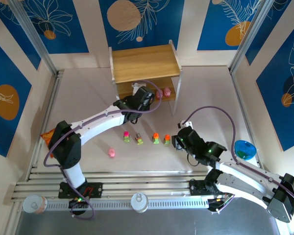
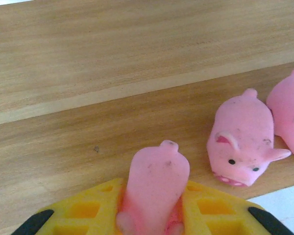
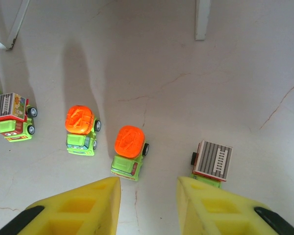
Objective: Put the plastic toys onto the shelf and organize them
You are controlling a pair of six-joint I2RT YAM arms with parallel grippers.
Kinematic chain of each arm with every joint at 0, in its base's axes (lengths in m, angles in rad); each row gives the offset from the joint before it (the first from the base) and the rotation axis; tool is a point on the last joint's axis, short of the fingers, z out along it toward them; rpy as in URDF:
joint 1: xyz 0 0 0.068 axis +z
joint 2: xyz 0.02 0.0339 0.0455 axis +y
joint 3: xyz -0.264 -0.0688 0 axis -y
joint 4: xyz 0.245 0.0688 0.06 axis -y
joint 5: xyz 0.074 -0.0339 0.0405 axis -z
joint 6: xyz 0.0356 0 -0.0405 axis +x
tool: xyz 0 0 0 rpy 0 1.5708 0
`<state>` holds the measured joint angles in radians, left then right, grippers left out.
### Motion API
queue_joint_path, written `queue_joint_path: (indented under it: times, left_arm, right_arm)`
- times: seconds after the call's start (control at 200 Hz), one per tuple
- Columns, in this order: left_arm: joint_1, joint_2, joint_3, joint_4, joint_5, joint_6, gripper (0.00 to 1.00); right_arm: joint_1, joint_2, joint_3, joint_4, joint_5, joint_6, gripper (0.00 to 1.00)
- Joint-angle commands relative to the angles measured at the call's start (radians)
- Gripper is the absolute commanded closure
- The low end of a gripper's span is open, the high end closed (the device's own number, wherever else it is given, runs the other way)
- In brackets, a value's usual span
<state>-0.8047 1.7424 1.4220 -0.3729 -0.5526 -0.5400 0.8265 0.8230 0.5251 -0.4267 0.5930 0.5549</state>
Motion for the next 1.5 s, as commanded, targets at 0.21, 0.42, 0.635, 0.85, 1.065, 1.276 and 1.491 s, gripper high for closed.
queue_joint_path:
  times: [0.21,0.42,0.635,0.85,1.065,1.276,1.491]
  left_arm:
    - [0.018,0.019,0.015,0.074,0.003,0.009,0.7]
    - [0.019,0.032,0.011,0.089,0.01,0.003,0.68]
    - [0.02,0.042,0.004,0.098,0.011,-0.003,0.64]
    - [0.02,0.037,-0.016,0.114,0.016,-0.014,0.59]
    - [0.02,0.019,-0.03,0.119,0.015,-0.008,0.55]
    - [0.01,-0.019,-0.05,0.123,0.004,0.0,0.53]
    - [-0.002,-0.087,-0.108,0.134,-0.006,-0.016,0.51]
  right_arm:
    - [-0.006,-0.011,0.004,0.006,-0.027,0.001,0.64]
    - [-0.007,-0.011,0.005,0.007,-0.026,0.001,0.65]
    - [-0.008,-0.012,0.004,0.006,-0.027,0.001,0.65]
    - [-0.009,-0.012,0.005,0.006,-0.028,0.001,0.65]
    - [-0.009,-0.012,0.005,0.008,-0.029,0.0,0.65]
    - [-0.009,-0.012,0.004,0.008,-0.029,-0.001,0.65]
    - [-0.01,-0.011,0.003,0.009,-0.031,-0.002,0.65]
